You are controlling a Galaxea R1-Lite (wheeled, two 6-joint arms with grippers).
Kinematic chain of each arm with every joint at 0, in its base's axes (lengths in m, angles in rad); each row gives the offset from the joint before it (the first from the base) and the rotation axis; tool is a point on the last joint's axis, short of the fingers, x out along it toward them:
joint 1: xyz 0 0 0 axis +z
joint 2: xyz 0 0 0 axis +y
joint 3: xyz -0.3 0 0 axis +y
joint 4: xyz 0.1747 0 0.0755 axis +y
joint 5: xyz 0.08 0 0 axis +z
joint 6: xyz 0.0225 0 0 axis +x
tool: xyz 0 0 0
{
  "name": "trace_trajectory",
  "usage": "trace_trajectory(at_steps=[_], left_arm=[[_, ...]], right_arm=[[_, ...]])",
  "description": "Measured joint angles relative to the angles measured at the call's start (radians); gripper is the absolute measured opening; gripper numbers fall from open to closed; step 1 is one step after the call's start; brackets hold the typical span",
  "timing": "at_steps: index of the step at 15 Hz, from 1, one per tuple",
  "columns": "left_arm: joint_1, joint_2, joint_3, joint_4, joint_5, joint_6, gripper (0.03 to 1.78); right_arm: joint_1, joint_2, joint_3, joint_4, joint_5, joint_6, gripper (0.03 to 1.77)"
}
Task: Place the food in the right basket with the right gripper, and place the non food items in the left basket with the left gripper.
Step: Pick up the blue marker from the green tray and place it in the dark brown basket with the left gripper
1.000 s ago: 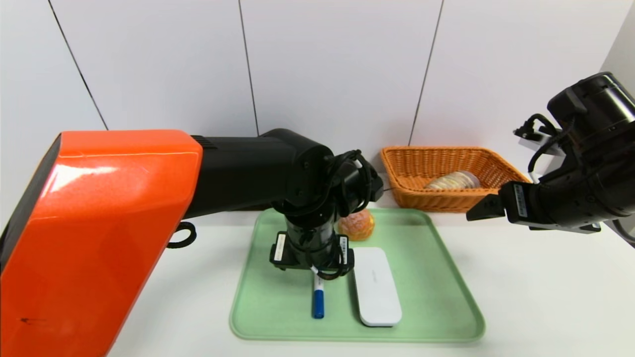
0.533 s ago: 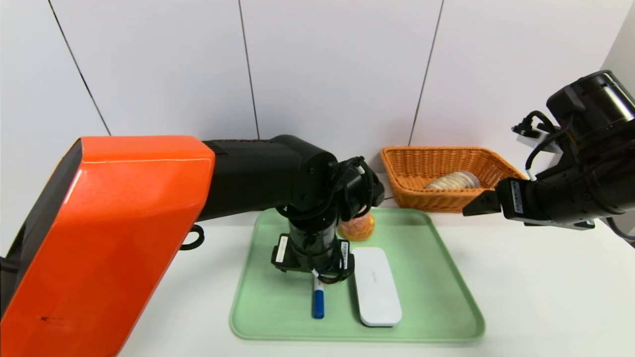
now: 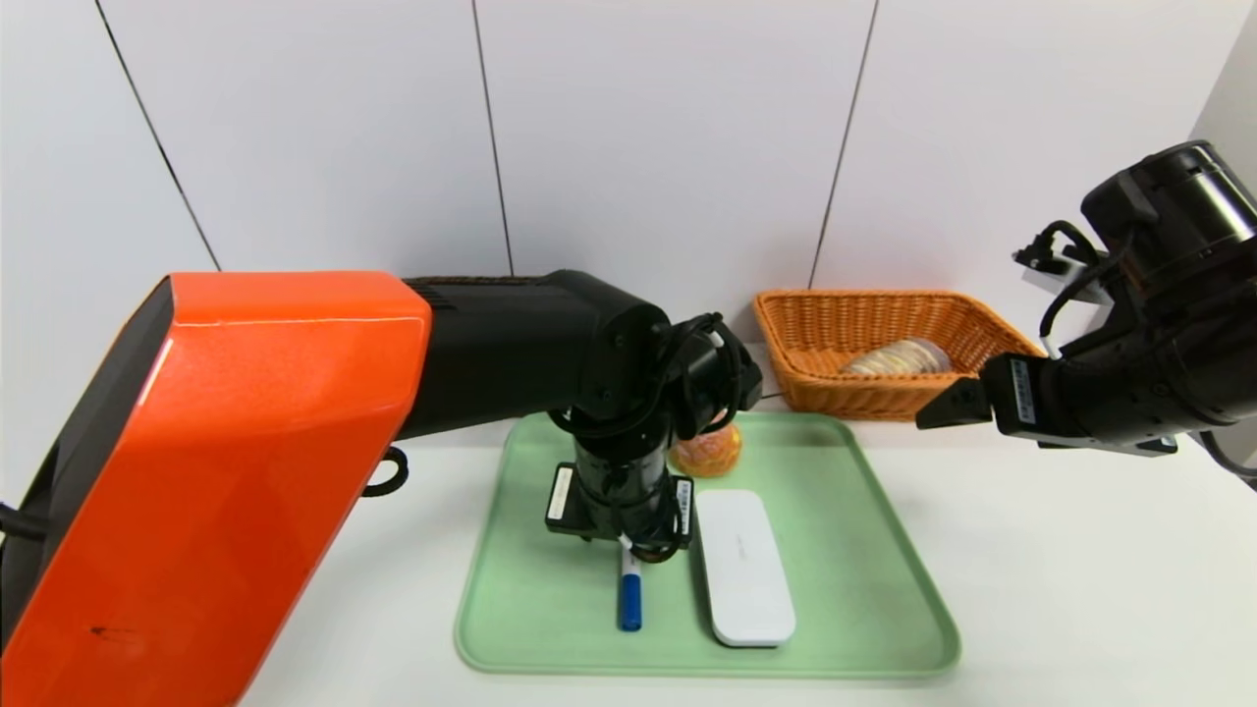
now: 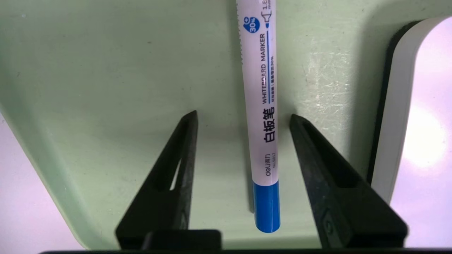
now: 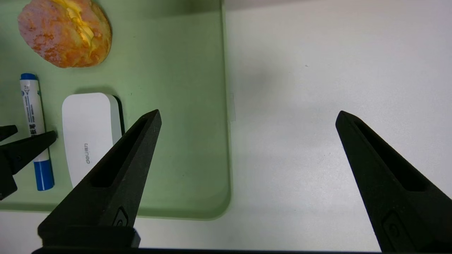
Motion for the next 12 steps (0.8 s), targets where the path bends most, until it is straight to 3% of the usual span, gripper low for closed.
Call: trace_trajectory(at_steps=[2, 3, 12], left_arm=[[0.000, 0.000, 0.000, 0.000, 0.000, 0.000, 0.62], [0.000, 0.000, 0.000, 0.001, 0.000, 0.000, 0.14], [-0.002, -0.093, -0.003, -0.047, -0.008, 0.003, 0.14]], right_arm=[[0.001, -0.001, 0.000, 0.000, 0.000, -0.003, 1.71], [0.004, -0.003, 0.000, 0.000, 0.000, -0.003, 1.71], [0.013, -0.015, 0.024, -0.002, -0.008, 0.000, 1.71]])
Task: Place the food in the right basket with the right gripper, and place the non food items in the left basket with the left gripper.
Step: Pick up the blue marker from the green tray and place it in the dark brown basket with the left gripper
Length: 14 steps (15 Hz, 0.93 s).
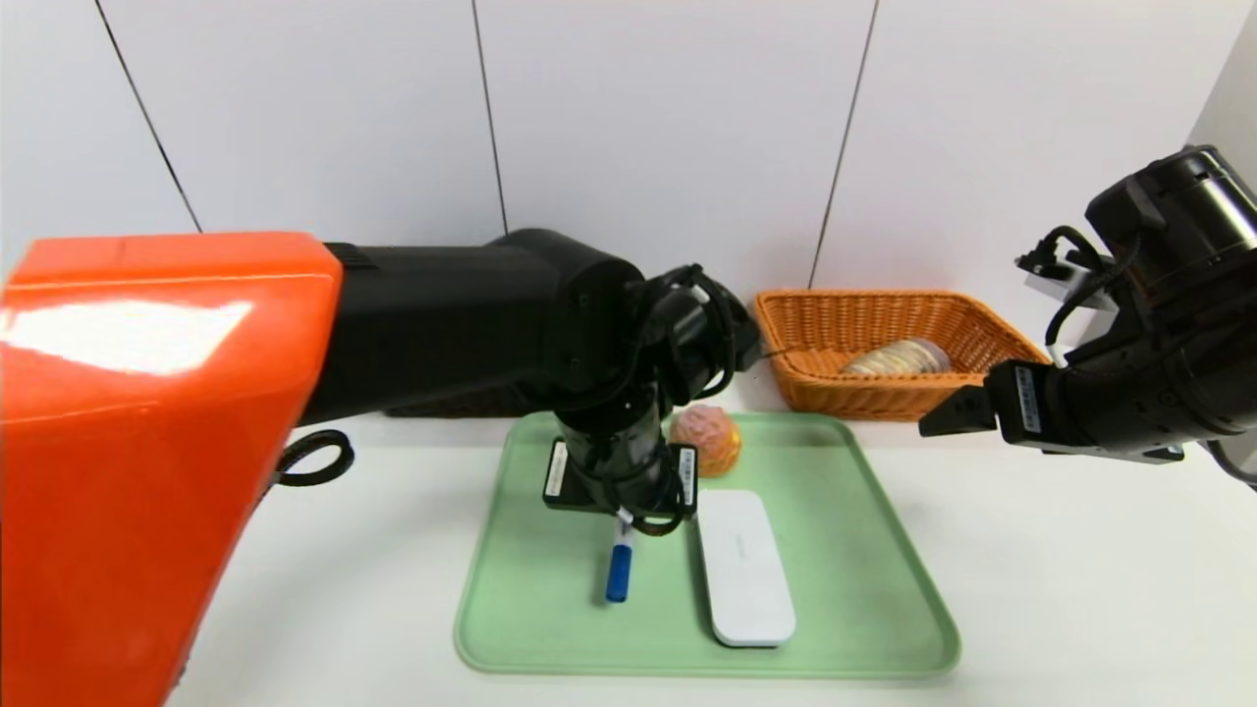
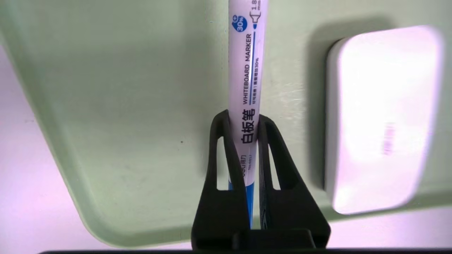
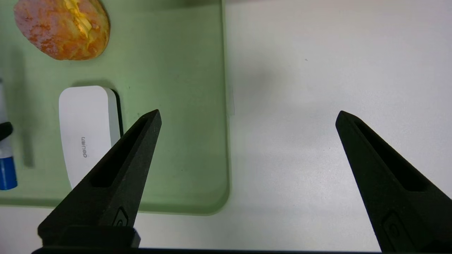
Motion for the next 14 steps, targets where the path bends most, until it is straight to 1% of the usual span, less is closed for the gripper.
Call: trace_trajectory(at_steps=[5, 7, 9, 11, 12, 14], left_arm=[[-0.005, -0.180, 0.000, -0.123, 0.000, -0.001, 0.14], [0.016, -0.244, 0.000, -0.203, 0.007, -0.013, 0.14], [0.080, -0.286, -0.001, -0.309, 0.025, -0.031, 0.14], [0.155, -0.299, 0.004, -0.406, 0.078, -0.036, 0.14], [0.193, -0.294, 0.007, -0.438, 0.105, -0.033, 0.14], [0.270, -0.262, 0.010, -0.493, 0.127, -0.033, 0.14]], right_arm=[[-0.010, 0.003, 0.008, -0.001, 0.001, 0.003, 1.71], [-0.017, 0.003, 0.015, -0.001, 0.002, 0.004, 1.71], [-0.020, 0.003, 0.018, -0.001, 0.002, 0.004, 1.71], [-0.021, 0.003, 0.019, -0.006, 0.002, 0.004, 1.71], [-0.021, 0.002, 0.019, -0.014, -0.001, 0.004, 1.71], [-0.022, -0.001, 0.019, -0.020, -0.005, 0.002, 1.71]])
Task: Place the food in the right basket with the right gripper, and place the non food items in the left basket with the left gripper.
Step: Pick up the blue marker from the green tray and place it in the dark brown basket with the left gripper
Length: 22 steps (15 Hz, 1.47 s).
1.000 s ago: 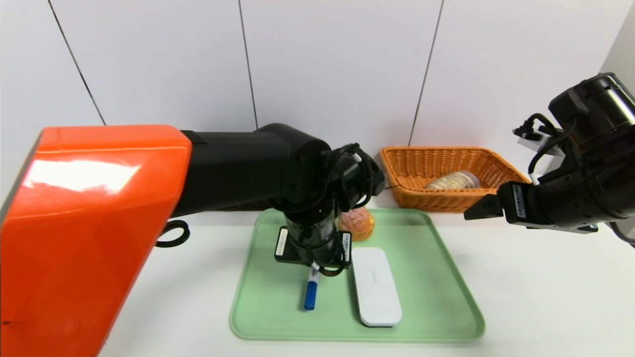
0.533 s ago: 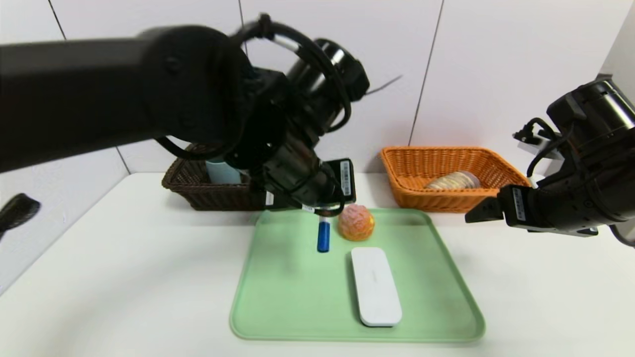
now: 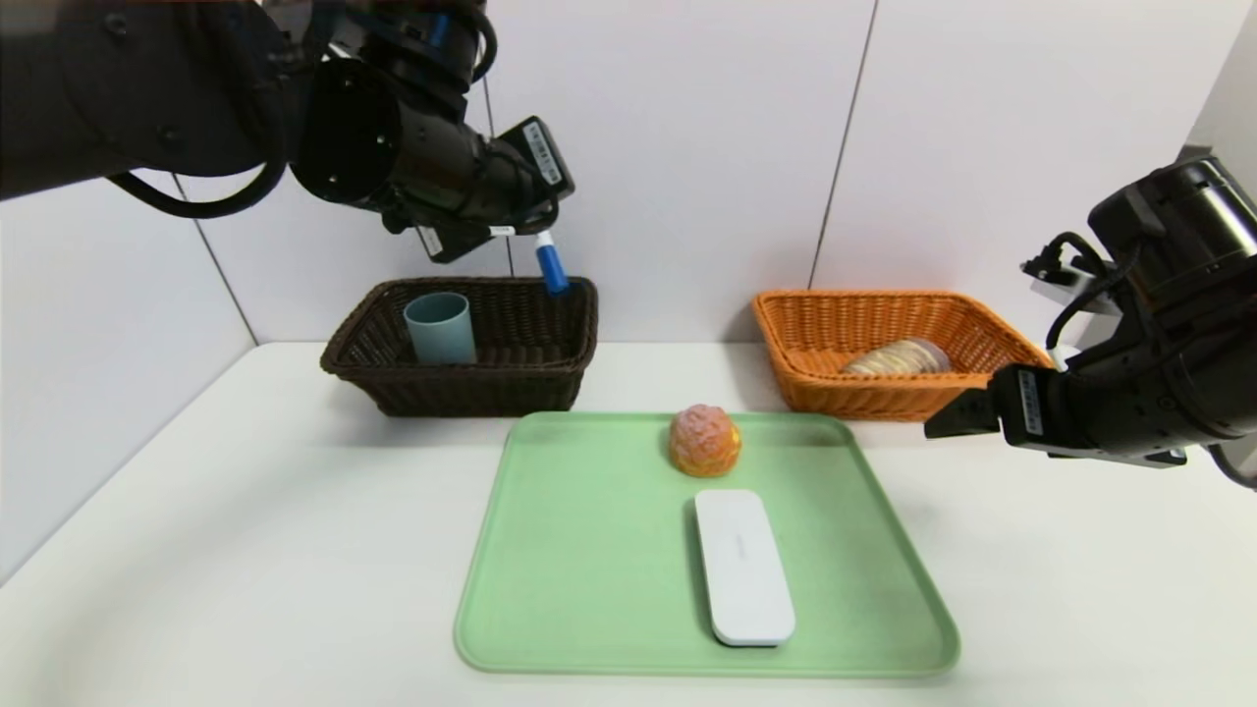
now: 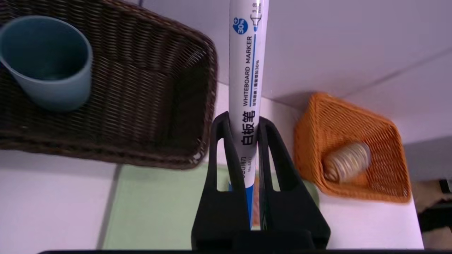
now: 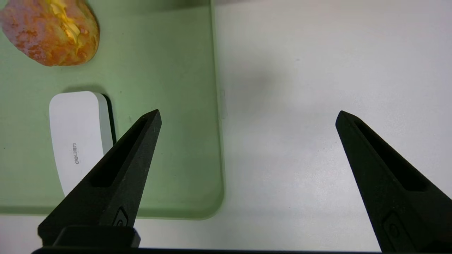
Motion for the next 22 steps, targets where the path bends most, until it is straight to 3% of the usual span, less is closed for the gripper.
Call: trace_trajectory(at_steps=[8, 22], left_arm=[[0.155, 0.229, 0.000, -0.257, 0.030, 0.066, 0.14], [0.201, 0.390, -0.007, -0.321, 0.027, 0.155, 0.14]], right_arm=[[0.002, -0.032, 0.003, -0.001, -0.002, -0.005, 1.71], [0.010, -0.073, 0.030, -0.002, -0.001, 0.000, 1.71]])
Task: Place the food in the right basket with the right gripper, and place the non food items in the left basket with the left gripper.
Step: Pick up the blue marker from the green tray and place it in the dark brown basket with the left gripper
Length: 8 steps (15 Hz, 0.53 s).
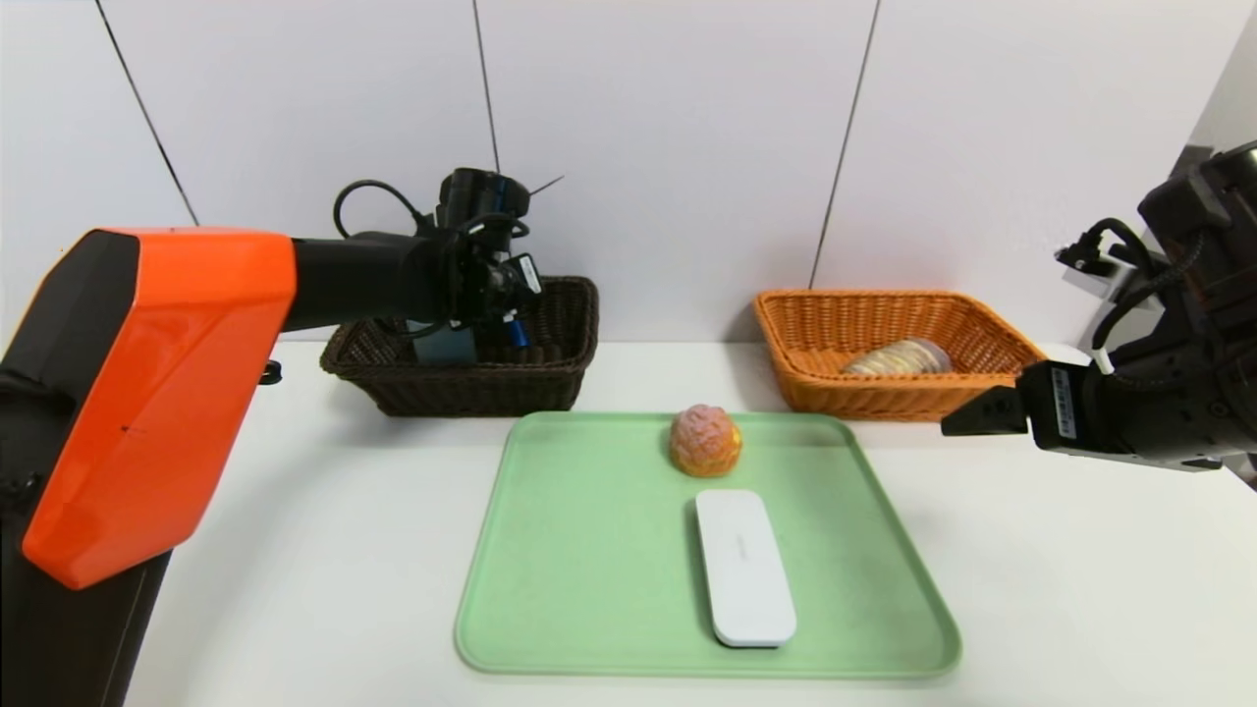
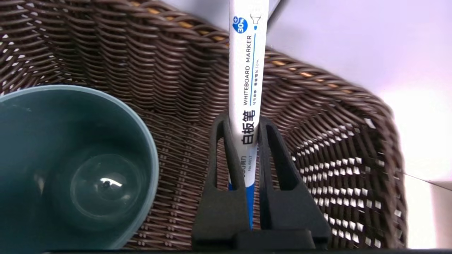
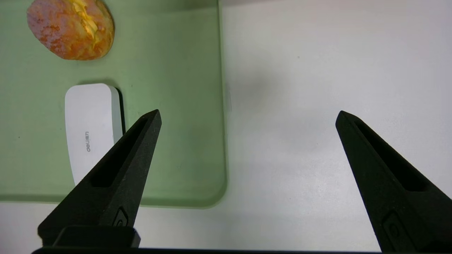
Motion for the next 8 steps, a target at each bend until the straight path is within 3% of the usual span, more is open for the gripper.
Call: trace_trajectory(at_steps=[5, 8], left_arm=[[0.000, 0.006, 0.000, -0.011, 0.000, 0.009, 0.83], [-0.002, -0.007, 0.000, -0.010, 0.002, 0.010, 1.10]], right_arm=[[-0.003, -0.007, 0.006, 0.000, 0.000, 0.001, 1.71], [-0.003, -0.014, 0.014, 0.000, 0.001, 0.001, 1.71]])
